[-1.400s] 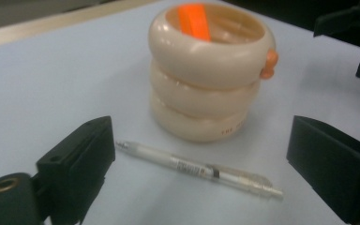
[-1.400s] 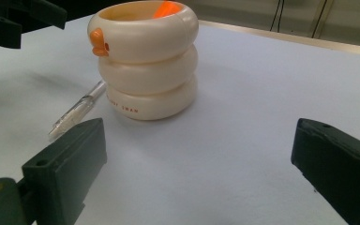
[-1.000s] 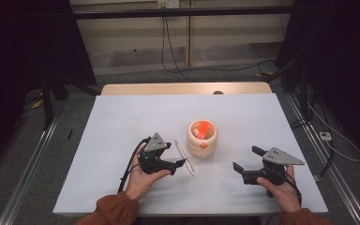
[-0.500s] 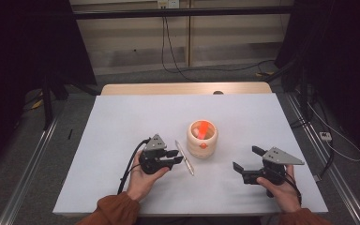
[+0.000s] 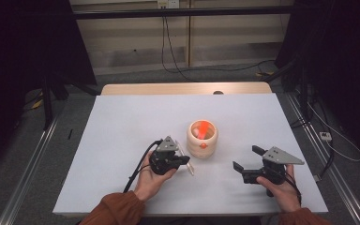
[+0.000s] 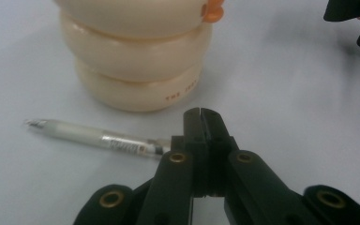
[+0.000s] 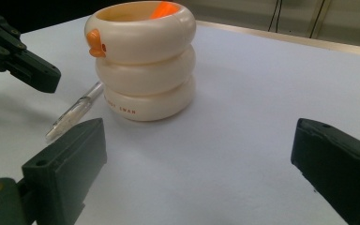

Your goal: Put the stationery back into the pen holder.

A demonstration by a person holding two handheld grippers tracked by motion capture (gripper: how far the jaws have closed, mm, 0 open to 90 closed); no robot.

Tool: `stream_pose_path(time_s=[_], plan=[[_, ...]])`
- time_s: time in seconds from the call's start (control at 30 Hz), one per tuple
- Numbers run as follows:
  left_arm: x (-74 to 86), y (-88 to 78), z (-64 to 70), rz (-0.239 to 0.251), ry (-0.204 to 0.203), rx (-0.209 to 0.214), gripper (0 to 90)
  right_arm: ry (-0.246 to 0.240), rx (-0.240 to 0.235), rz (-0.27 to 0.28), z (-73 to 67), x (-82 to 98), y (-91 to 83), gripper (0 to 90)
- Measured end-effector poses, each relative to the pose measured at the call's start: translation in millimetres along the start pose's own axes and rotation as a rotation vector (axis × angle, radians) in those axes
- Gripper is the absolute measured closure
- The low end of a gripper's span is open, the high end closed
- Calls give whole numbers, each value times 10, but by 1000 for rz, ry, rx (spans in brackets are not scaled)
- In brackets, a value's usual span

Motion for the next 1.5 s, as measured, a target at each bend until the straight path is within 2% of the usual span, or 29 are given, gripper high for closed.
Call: stream_pose_path(time_s=[0.27,0.43,0.57,1.07,1.3,1.5], plan=[[-4,239,167,-52,36,5,900,-1,-1,2,-1,0,-4,34],[48,323,198,-85,51,2,900,-3,-2,2,-4,-2,-6,34],[82,357,169,-100,44,-3,900,-2,-2,2,-3,-1,-5,34],[118,330,118,-89,35,36,900,-1,-3,4,-6,-2,-15,34],[176,254,45,-96,-2,54,900,-1,-2,4,-8,-3,-10,34],[216,198,3,-106,-8,56,900,2,-1,4,-4,-3,-11,34]])
Point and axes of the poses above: each handheld gripper's, and its own axes: y roughly forward along the jaws, x roughly out of its underside, z roughly to its right, the point moved 7 cm from there along y, roughly forward along the jaws, and after that the axes turned 11 degrees about -x, right-handed, at the moved point
